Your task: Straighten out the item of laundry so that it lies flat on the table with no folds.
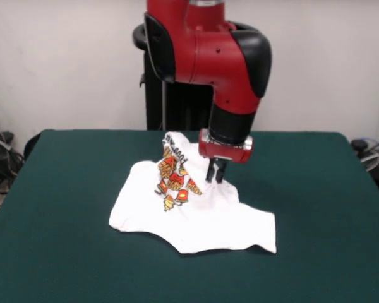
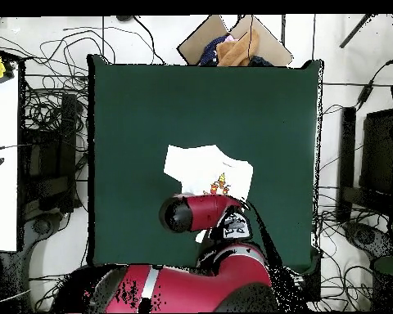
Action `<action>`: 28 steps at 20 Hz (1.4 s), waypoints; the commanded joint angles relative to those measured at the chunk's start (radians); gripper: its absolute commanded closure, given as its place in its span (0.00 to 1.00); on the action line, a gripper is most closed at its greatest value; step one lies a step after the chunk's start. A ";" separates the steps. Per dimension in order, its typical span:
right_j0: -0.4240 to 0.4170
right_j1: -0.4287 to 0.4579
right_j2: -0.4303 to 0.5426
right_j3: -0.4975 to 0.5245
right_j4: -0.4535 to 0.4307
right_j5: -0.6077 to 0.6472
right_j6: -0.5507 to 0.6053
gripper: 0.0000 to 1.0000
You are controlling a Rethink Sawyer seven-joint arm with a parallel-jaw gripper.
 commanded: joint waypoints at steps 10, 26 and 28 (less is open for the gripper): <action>0.077 -0.225 -0.044 0.404 0.057 -0.100 0.266 1.00; 0.164 0.163 -0.011 0.325 0.248 -0.597 0.323 1.00; 0.162 0.149 0.003 0.354 0.279 -0.594 0.316 1.00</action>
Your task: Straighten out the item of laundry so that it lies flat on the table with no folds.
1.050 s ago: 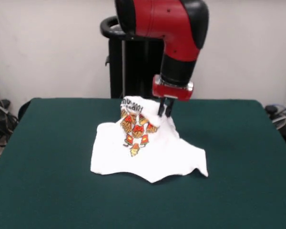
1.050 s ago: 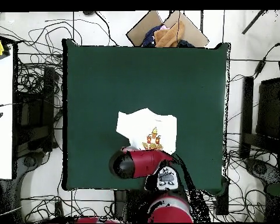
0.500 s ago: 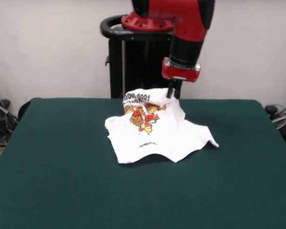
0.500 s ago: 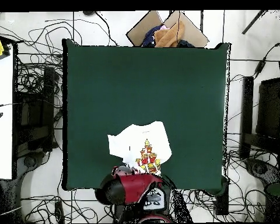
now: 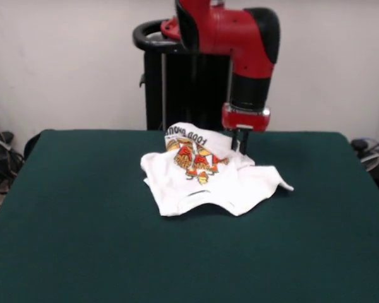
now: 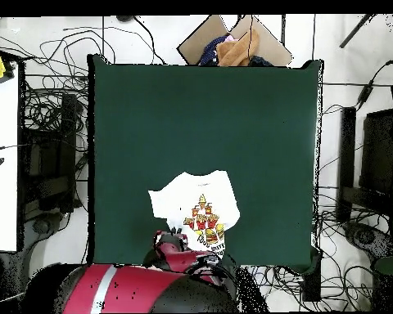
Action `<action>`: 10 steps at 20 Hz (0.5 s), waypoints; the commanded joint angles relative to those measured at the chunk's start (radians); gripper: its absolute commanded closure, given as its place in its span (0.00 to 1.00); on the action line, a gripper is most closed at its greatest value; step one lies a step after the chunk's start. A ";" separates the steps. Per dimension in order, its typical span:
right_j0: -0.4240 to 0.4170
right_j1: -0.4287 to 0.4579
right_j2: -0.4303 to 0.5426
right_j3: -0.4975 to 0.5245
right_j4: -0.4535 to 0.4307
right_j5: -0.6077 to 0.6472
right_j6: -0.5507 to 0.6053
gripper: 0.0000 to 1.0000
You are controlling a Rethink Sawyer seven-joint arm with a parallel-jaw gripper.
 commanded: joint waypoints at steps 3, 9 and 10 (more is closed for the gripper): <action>0.023 0.030 0.118 0.062 0.192 0.028 0.302 1.00; 0.033 -0.110 0.189 0.170 0.263 0.122 0.318 1.00; 0.043 -0.109 0.194 0.175 0.282 0.114 0.329 1.00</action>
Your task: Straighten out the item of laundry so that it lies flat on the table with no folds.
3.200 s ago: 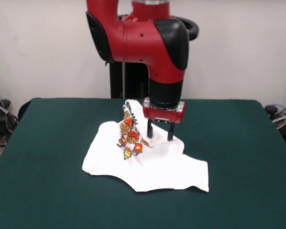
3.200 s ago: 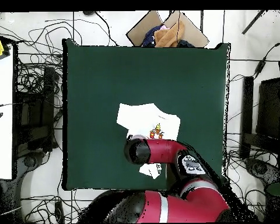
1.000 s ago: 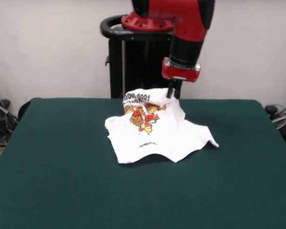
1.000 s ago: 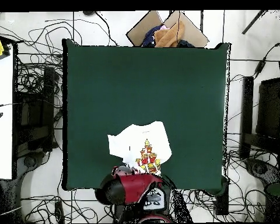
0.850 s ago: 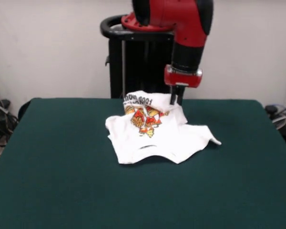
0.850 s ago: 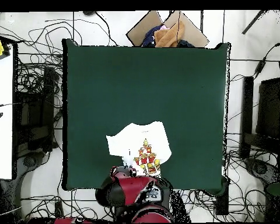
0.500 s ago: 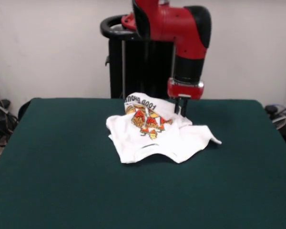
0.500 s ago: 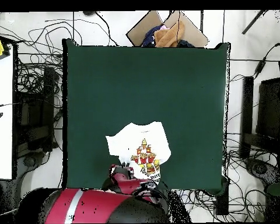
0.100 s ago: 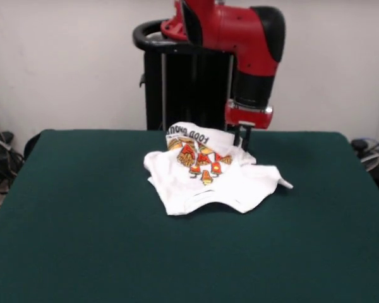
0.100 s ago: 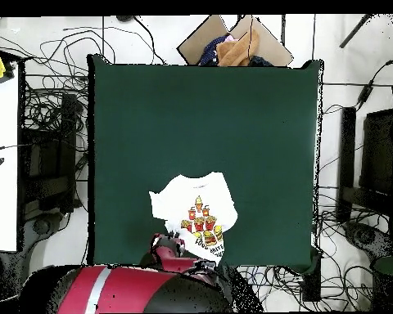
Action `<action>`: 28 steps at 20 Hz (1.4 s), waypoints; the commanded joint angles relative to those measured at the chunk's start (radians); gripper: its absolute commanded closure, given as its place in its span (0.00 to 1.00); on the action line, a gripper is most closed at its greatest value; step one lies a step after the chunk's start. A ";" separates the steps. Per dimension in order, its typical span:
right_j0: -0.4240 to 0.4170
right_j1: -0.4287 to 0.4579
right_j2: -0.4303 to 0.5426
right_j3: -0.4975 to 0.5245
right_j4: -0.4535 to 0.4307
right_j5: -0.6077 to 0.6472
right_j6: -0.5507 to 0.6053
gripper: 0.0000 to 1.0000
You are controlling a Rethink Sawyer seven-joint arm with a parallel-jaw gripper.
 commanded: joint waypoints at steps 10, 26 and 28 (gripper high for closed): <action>-0.016 -0.016 0.222 0.055 0.188 0.033 0.338 0.00; -0.252 -0.241 0.149 -0.019 0.067 0.133 0.136 0.00; -0.259 -0.213 0.136 -0.045 0.055 0.103 0.126 0.00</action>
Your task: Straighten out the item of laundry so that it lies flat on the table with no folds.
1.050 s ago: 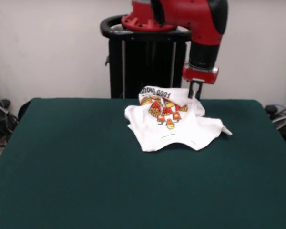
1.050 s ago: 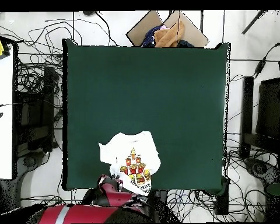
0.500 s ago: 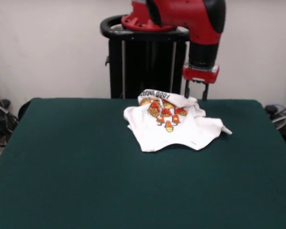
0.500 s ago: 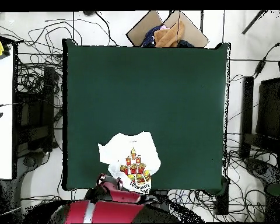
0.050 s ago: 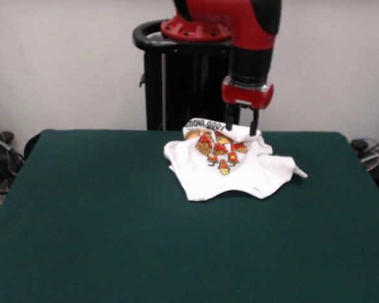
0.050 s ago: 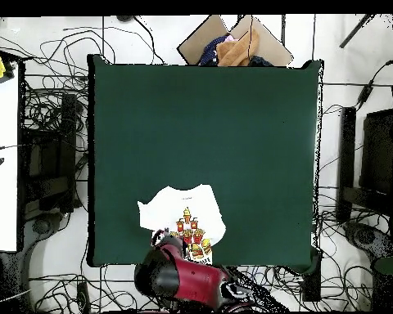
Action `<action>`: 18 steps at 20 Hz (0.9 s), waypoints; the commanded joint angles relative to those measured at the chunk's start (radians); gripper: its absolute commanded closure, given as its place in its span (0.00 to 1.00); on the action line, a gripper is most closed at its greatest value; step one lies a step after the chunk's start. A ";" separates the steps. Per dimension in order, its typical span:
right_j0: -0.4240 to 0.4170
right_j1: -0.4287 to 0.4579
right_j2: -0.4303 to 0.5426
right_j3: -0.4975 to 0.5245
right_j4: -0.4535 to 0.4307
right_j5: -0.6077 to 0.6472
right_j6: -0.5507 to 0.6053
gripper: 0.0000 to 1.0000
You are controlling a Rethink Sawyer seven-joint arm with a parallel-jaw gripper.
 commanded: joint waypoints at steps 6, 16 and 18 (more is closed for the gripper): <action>-0.030 0.101 -0.043 -0.244 -0.044 -0.034 0.065 0.00; -0.030 0.232 -0.134 -0.379 -0.166 -0.060 0.000 0.00; -0.019 0.211 -0.153 -0.391 -0.180 -0.013 -0.010 0.00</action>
